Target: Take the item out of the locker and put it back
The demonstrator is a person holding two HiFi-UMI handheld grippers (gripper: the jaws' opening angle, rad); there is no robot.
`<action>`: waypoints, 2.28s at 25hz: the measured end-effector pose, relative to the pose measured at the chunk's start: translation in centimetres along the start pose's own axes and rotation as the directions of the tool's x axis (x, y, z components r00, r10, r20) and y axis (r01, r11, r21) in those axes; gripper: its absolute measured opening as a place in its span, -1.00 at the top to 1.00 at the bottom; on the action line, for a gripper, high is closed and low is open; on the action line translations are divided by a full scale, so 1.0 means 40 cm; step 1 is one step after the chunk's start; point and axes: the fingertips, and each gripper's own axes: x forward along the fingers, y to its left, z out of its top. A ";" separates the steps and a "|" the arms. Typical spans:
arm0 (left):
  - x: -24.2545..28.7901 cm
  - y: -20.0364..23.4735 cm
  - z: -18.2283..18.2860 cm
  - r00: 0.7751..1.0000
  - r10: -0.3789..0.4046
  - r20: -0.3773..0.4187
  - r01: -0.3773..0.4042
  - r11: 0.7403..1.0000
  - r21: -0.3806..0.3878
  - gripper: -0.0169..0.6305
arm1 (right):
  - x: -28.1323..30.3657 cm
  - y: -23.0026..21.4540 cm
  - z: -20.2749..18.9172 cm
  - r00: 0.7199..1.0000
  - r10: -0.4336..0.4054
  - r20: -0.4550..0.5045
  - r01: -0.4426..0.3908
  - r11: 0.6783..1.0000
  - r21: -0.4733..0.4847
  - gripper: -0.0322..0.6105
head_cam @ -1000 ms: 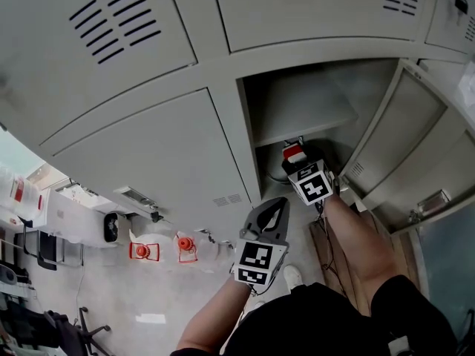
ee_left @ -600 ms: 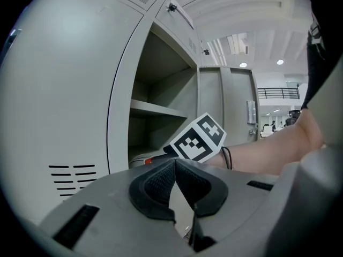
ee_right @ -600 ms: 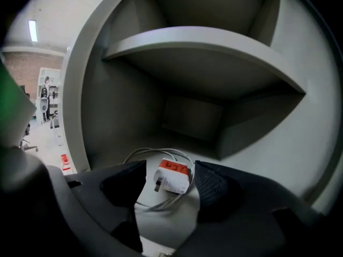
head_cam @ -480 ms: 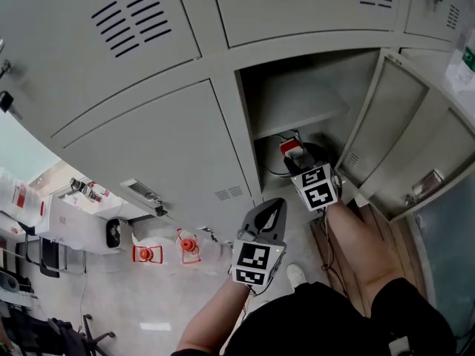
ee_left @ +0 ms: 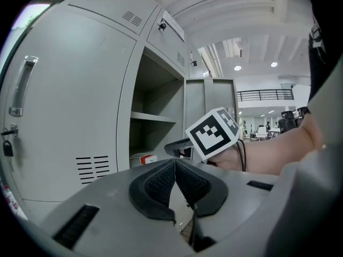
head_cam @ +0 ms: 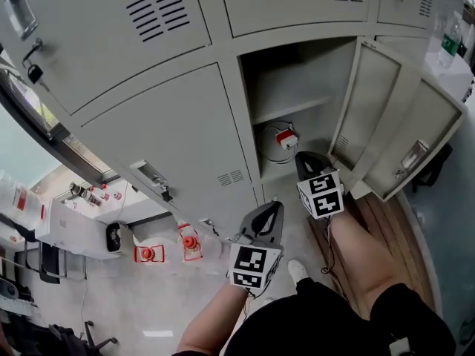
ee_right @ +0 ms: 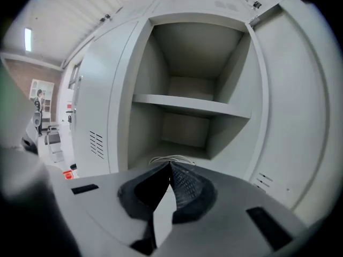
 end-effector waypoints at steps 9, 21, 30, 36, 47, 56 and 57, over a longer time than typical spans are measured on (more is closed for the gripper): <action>-0.147 -0.045 -0.072 1.000 -0.019 -0.025 0.019 0.999 -0.031 0.90 | -0.190 0.143 -0.044 0.999 0.037 0.004 -0.037 0.997 0.071 0.74; -0.284 -0.094 -0.135 0.998 -0.041 -0.040 0.038 0.997 -0.066 0.90 | -0.390 0.279 -0.126 0.999 0.043 -0.001 -0.042 0.990 0.136 0.74; -0.313 -0.137 -0.114 0.999 -0.027 -0.018 0.026 0.996 -0.085 0.90 | -0.491 0.302 -0.101 0.997 0.069 0.030 -0.073 0.985 0.154 0.74; -0.308 -0.175 -0.110 1.000 -0.001 -0.018 -0.001 0.996 -0.092 0.90 | -0.526 0.295 -0.107 0.993 0.109 0.039 -0.114 0.983 0.146 0.74; -0.284 -0.284 -0.102 0.997 0.073 -0.036 -0.076 0.993 -0.092 0.90 | -0.595 0.237 -0.137 0.978 0.201 0.061 -0.208 0.968 0.144 0.74; -0.265 -0.373 -0.089 0.992 0.119 -0.029 -0.121 0.989 -0.084 0.90 | -0.647 0.186 -0.152 0.962 0.260 0.080 -0.268 0.955 0.130 0.74; -0.262 -0.380 -0.087 0.992 0.125 -0.028 -0.127 0.988 -0.083 0.90 | -0.651 0.181 -0.154 0.961 0.266 0.082 -0.275 0.953 0.130 0.74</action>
